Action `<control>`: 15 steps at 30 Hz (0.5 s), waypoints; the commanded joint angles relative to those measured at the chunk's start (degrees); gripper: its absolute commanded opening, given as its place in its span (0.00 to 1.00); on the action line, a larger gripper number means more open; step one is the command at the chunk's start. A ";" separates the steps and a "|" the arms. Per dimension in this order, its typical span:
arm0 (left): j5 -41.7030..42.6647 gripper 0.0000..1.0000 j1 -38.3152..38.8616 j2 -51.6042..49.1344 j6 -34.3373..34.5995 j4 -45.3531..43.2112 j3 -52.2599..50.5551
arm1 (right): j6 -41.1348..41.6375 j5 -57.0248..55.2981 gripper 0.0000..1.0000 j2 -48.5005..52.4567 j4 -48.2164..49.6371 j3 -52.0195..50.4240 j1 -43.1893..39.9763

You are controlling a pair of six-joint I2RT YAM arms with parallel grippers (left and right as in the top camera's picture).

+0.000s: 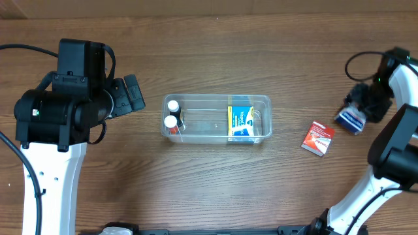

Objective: Pack container
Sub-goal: 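Grasp the white box with the right gripper and place it in container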

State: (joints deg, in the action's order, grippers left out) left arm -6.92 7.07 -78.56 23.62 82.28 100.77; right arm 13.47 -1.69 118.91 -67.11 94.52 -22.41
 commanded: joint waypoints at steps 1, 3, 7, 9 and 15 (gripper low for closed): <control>-0.59 1.00 -0.31 -0.13 -0.92 -0.22 0.52 | 0.04 2.69 0.70 -14.08 -0.74 3.02 8.37; -0.57 1.00 -0.31 -0.13 -0.90 -0.22 0.52 | 0.00 2.69 0.71 -20.79 -1.44 3.02 15.76; -0.55 1.00 -0.31 -0.13 -0.90 -0.22 0.52 | 0.28 2.69 0.71 -29.20 -2.45 3.02 32.13; -0.55 1.00 -0.31 -0.13 -0.90 -0.20 0.52 | 3.08 2.67 0.72 -29.79 -2.67 2.99 40.19; -0.55 1.00 -0.31 -0.13 -0.90 -0.17 0.52 | 9.70 2.47 0.72 -25.97 1.73 -0.50 53.70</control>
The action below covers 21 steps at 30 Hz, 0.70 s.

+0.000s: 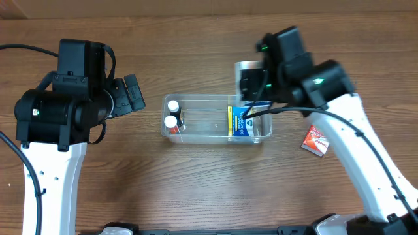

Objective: Pack container
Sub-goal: 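Grasp the white box with the right gripper and place it in container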

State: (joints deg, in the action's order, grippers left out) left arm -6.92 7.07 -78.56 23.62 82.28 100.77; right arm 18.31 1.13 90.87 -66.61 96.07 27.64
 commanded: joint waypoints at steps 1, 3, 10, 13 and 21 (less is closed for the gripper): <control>-0.55 1.00 -0.31 -0.13 -0.90 -0.15 0.52 | 6.03 -0.35 0.72 3.15 1.38 -2.45 4.59; -0.55 1.00 -0.31 -0.13 -0.90 -0.17 0.52 | 7.72 -0.13 0.72 5.66 1.88 -3.08 6.32; -0.57 1.00 -0.31 -0.13 -0.92 -0.15 0.52 | 9.64 0.52 0.72 16.41 5.55 -3.08 10.93; -0.59 1.00 -0.31 -0.13 -0.92 -0.22 0.52 | 10.23 0.50 0.73 18.95 6.38 -3.08 10.97; -0.61 1.00 -0.31 -0.13 -0.94 -0.17 0.52 | 10.47 0.24 0.77 24.15 7.39 -3.08 10.88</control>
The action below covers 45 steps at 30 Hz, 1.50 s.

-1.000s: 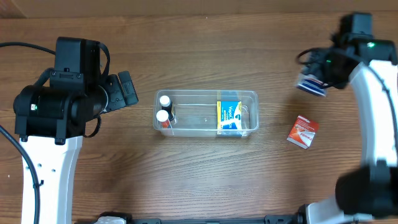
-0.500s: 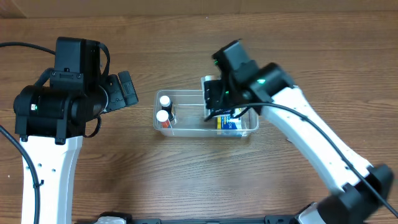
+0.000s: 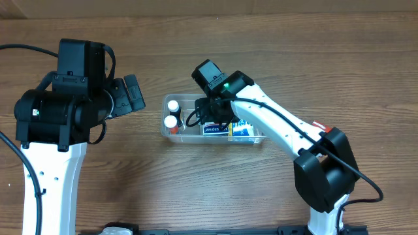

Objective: Pack container
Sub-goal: 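Grasp the white box with the right gripper and place it in container, then grasp the red ActiFast box with the right gripper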

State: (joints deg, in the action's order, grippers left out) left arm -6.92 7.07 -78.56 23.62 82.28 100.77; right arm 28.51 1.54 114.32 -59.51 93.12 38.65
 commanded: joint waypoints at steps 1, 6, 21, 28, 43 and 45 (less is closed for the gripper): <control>-0.61 1.00 -0.31 -0.13 -0.94 -0.20 0.52 | 0.22 -0.61 0.80 0.72 0.26 -0.13 -0.15; -0.61 1.00 -0.31 -0.13 -0.94 -0.15 0.52 | 0.22 -2.62 1.00 0.72 0.07 -0.13 -0.15; -1.01 1.00 -0.31 -0.13 -1.38 0.57 0.52 | 1.49 -14.47 1.00 -22.73 -15.67 7.98 -30.18; -0.98 1.00 -0.31 -0.13 -1.36 0.22 0.52 | -4.76 -5.03 1.00 -20.68 -12.35 -10.21 -46.95; -0.98 1.00 -0.31 -0.13 -1.36 0.22 0.52 | -6.73 -5.05 1.00 -20.65 15.06 -40.19 -47.65; -0.98 1.00 -0.31 -0.13 -1.36 0.22 0.52 | -6.73 -5.05 1.00 -20.63 15.52 -40.63 -47.65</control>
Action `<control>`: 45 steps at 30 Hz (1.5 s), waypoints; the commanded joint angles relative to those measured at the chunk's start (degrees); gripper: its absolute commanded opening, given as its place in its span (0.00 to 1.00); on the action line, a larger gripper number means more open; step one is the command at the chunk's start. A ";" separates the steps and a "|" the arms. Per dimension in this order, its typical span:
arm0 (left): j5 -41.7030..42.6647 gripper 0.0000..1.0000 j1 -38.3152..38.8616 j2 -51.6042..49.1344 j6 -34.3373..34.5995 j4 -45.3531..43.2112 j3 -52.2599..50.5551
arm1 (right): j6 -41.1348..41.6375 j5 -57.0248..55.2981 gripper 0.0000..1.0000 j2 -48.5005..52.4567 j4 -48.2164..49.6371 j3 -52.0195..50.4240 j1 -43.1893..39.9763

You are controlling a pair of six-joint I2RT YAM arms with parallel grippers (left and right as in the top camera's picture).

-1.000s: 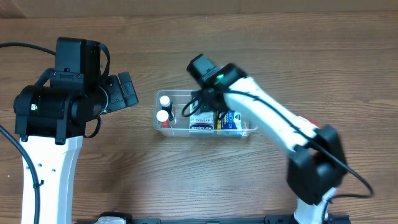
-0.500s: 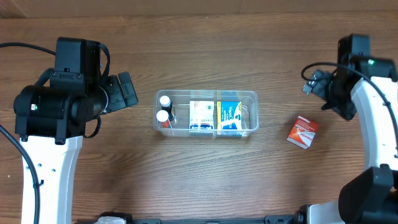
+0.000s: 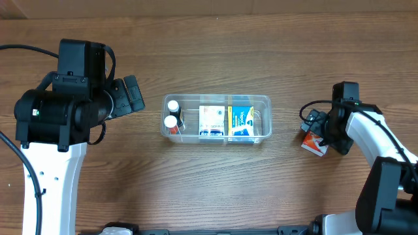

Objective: Pack container
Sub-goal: 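Grasp the red ActiFast box with the right gripper, then insert the red box into the container's right end and release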

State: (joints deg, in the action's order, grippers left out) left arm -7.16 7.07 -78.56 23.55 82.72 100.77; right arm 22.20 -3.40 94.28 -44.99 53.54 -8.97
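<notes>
A clear plastic container (image 3: 264,104) sits mid-table. Inside it, two small white-capped bottles (image 3: 172,113) stand at the left end. A white-and-blue box (image 3: 210,122) lies in the middle, with a yellow-and-blue box (image 3: 241,122) beside it. A red packet (image 3: 315,143) lies on the wood to the right of the container. My right gripper (image 3: 323,130) hangs over the packet's upper part and hides it; its jaw state does not show. My left gripper (image 3: 134,94) is left of the container, holding nothing visible.
The left arm's large black body (image 3: 62,104) and white link fill the left side. The right arm's white link (image 3: 382,140) runs down the right edge, with a cable looped by the wrist. Bare wooden table surrounds the container.
My right gripper was inside the container's middle with the white-and-blue box. That box now lies there alone, and the gripper is out at the red packet on the right. The left arm has not moved.
My right gripper held a white-and-blue box at the far right edge, with the container's middle empty. Then it was over the container's right end, then down in its middle. The box now rests in the container and the gripper is over the red packet.
</notes>
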 commanded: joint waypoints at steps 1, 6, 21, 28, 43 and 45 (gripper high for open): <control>-0.74 1.00 -0.31 -0.13 -1.29 -0.22 0.52 | -0.44 -0.11 0.99 -0.61 1.01 -1.09 -0.02; -0.74 1.00 -0.31 -0.13 -1.29 -0.22 0.52 | -1.03 -0.07 0.72 -0.61 0.37 -1.09 0.00; -0.74 1.00 -0.31 -0.13 -1.29 -0.24 0.52 | -2.36 5.22 0.64 -7.89 -14.49 21.05 6.05; -0.74 1.00 -0.31 -0.13 -1.29 -0.28 0.52 | -4.50 4.37 0.64 -10.08 -17.75 32.04 28.39; -0.79 1.00 -0.31 -0.13 -1.31 -0.26 0.52 | -1.16 0.52 0.65 11.45 -18.58 31.93 37.46; -0.79 1.00 -0.31 -0.13 -1.31 -0.24 0.52 | -1.16 0.50 0.75 12.48 -18.58 31.93 37.46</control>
State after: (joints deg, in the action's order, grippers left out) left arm -7.16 7.07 -78.56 23.55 82.72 100.77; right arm 20.56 -2.13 106.30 -63.70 84.73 28.38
